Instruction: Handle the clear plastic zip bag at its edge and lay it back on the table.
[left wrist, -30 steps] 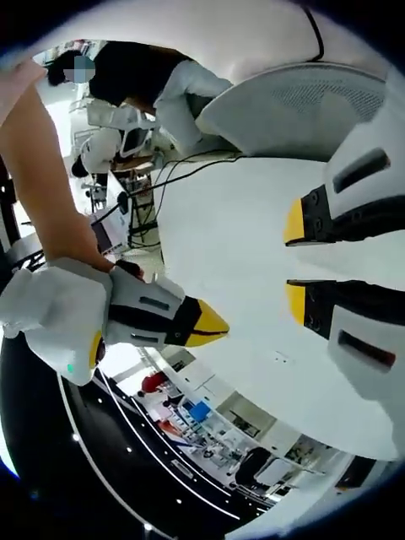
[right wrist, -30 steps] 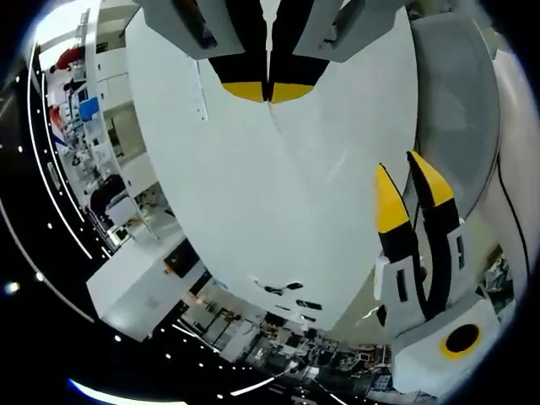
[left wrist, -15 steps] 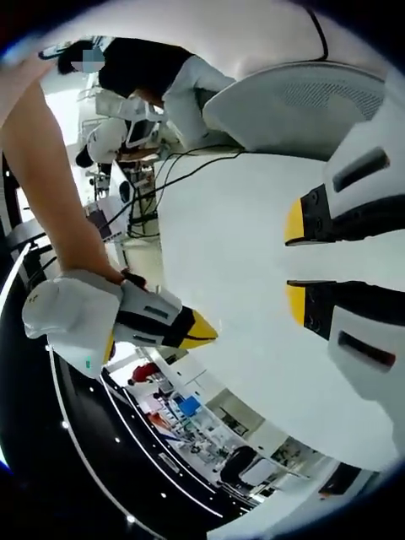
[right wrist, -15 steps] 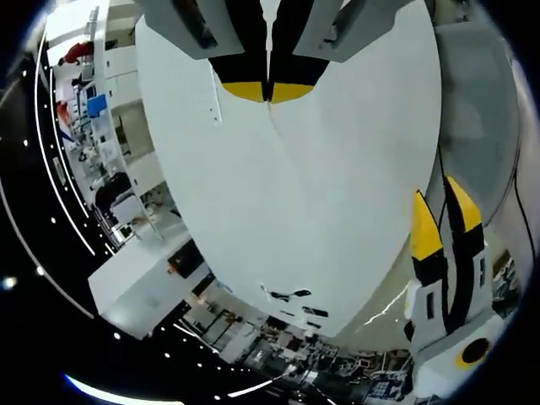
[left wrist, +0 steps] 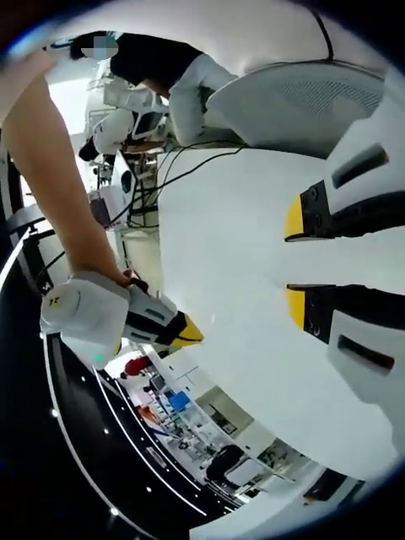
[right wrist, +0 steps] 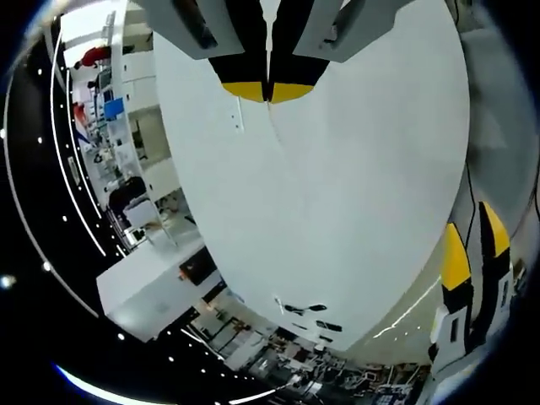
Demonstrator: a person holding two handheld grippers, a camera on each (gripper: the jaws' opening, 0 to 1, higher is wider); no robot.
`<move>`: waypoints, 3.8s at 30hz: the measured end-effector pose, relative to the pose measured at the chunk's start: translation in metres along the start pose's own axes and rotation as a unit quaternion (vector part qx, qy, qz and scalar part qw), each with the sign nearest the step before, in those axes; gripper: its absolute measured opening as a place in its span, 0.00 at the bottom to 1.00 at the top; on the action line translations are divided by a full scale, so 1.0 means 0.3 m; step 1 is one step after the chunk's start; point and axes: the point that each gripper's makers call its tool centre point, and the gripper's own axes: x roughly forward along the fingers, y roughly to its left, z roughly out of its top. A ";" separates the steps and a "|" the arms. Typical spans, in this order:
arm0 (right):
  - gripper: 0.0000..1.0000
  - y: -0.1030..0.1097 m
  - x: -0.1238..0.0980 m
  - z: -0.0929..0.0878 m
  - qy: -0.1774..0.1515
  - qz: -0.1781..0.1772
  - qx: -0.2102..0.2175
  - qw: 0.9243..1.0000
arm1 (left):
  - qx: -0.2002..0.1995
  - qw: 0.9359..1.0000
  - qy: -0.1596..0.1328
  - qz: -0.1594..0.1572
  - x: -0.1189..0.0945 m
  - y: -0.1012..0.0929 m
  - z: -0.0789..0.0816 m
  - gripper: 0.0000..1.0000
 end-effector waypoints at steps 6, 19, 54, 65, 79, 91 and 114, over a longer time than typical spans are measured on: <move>0.00 -0.024 0.019 -0.017 0.013 -0.018 -0.017 1.000 | -0.008 1.000 0.004 0.002 0.001 0.014 -0.025 0.17; 0.00 -0.006 0.098 -0.041 0.017 -0.041 -0.051 0.998 | -0.024 1.000 0.011 0.009 -0.003 0.030 -0.050 0.17; 0.00 0.434 0.193 -0.082 0.014 0.011 0.001 1.000 | -0.047 0.999 0.027 0.001 0.012 -0.002 -0.136 0.17; 0.00 0.520 0.228 -0.090 0.017 0.022 0.020 0.999 | -0.053 0.998 0.033 -0.004 0.009 -0.032 -0.163 0.17; 0.02 0.621 0.244 -0.097 0.015 0.043 0.047 0.998 | -0.074 0.996 0.041 -0.007 0.004 -0.081 -0.221 0.16; 0.07 0.670 0.256 -0.116 0.016 0.063 0.074 0.995 | -0.095 0.994 0.047 -0.002 -0.011 -0.104 -0.273 0.16; 0.13 0.745 0.246 -0.123 0.022 0.093 0.063 0.993 | -0.132 0.989 0.060 0.007 -0.037 -0.145 -0.362 0.16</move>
